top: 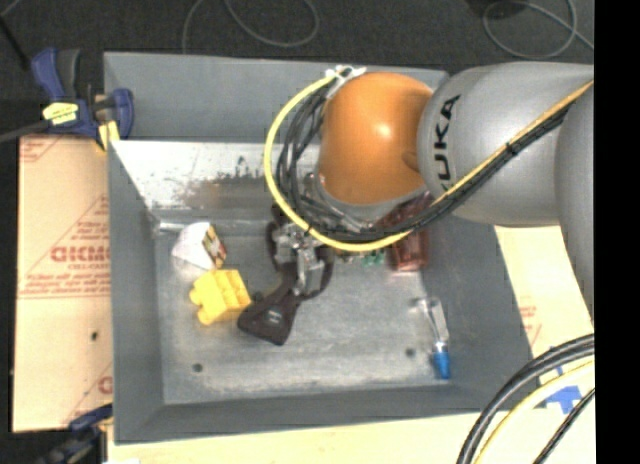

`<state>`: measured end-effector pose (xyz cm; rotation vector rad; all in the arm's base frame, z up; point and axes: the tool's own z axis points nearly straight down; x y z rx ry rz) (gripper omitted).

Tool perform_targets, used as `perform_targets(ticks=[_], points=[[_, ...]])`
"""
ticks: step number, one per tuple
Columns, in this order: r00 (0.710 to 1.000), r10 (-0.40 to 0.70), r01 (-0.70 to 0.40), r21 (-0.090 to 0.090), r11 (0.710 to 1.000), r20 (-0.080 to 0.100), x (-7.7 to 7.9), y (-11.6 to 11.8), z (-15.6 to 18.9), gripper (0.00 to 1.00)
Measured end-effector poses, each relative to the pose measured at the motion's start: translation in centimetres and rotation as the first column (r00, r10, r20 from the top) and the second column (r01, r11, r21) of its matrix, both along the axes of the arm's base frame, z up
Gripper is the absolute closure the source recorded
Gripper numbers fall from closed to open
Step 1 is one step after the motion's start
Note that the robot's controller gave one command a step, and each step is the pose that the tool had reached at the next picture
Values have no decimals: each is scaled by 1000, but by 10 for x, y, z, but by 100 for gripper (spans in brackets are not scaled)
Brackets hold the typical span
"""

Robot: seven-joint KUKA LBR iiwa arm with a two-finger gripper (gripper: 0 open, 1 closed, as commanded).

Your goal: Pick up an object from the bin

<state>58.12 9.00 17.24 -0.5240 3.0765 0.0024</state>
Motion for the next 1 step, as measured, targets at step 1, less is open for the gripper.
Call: perform_targets(ticks=[1], points=[[1000,-24,24,0,1000,4,6,-3,122,100]])
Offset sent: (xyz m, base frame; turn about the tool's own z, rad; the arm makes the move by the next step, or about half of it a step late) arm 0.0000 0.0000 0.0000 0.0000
